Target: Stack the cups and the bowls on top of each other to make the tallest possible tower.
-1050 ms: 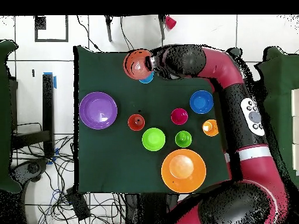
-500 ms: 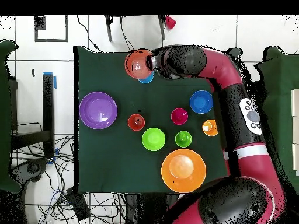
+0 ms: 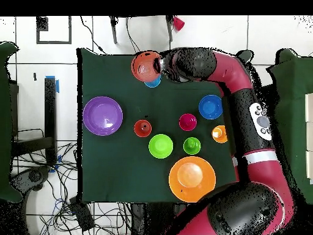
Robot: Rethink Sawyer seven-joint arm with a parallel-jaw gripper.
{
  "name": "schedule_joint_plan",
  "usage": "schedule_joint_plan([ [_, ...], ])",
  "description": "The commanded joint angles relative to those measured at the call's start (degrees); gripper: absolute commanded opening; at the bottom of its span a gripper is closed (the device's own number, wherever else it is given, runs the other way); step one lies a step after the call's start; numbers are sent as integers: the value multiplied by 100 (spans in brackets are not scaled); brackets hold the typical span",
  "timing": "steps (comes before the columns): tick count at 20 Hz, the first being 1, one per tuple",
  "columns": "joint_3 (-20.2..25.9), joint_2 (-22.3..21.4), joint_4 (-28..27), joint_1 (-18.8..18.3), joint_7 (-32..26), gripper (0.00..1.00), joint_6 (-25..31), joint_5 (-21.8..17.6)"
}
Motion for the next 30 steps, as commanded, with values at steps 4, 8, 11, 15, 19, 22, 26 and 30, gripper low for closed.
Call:
schedule_joint_plan([
  [4,153,340,-519,179,-1408,0,118,-194],
  [8,173,436,-615,204,-1421,0,83,-210],
  [11,185,438,-571,183,-1402,0,46,-215],
  [15,218,469,-531,138,-1425,0,-12,-222],
  [19,229,503,-513,120,-1404,0,-102,-248],
  [22,204,477,-437,111,-1299,0,-167,-270],
  [26,104,377,-373,151,-1228,0,-109,-354],
  [30,29,310,-315,155,-1211,0,-50,-416],
])
